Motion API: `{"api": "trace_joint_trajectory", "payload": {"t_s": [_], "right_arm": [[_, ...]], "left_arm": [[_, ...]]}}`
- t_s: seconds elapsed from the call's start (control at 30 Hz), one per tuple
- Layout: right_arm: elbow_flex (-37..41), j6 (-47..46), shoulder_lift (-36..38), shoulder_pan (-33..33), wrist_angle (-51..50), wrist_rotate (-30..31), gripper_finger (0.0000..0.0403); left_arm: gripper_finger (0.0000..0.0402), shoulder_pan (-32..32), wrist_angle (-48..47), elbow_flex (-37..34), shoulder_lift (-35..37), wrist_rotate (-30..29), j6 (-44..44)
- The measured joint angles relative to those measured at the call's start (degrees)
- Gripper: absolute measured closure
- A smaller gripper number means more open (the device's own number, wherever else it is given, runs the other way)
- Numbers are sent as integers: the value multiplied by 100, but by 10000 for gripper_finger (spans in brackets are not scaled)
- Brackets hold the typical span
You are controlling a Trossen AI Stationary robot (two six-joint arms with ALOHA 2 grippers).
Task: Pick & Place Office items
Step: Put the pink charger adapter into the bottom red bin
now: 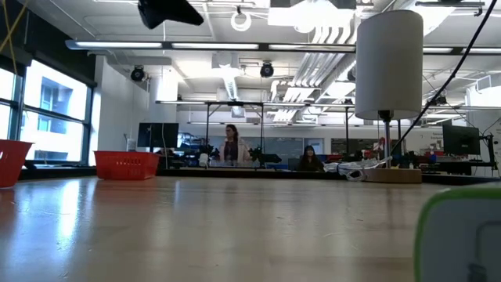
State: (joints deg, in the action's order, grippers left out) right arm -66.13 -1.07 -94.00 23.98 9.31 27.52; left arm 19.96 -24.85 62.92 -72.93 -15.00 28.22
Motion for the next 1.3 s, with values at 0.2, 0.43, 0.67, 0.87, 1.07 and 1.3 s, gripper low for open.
{"api": "trace_joint_trajectory", "payload": {"t_s": [0.2, 0.43, 0.67, 0.87, 1.07, 1.3], "right_arm": [[-86, 323, 0, 190, -193, 532, 283], [-86, 908, 0, 270, -88, 571, 283], [-86, 1364, 0, 302, 107, 711, 283], [-86, 1824, 0, 317, 326, 709, 283], [-86, 2406, 0, 313, 708, 805, 283], [-86, 2536, 0, 287, 728, 973, 283]], "left_arm": [[103, -281, 661, 0, -14, 1401, 36], [103, -476, 1025, 0, -14, 2080, 432], [103, -669, 1536, 0, -14, 2110, 1089], [103, -850, 1780, 0, -41, 2430, 1584], [103, -1006, 1895, 2, -285, 2986, 2064], [103, -1011, 2423, 2, -511, 3380, 2202]]}}
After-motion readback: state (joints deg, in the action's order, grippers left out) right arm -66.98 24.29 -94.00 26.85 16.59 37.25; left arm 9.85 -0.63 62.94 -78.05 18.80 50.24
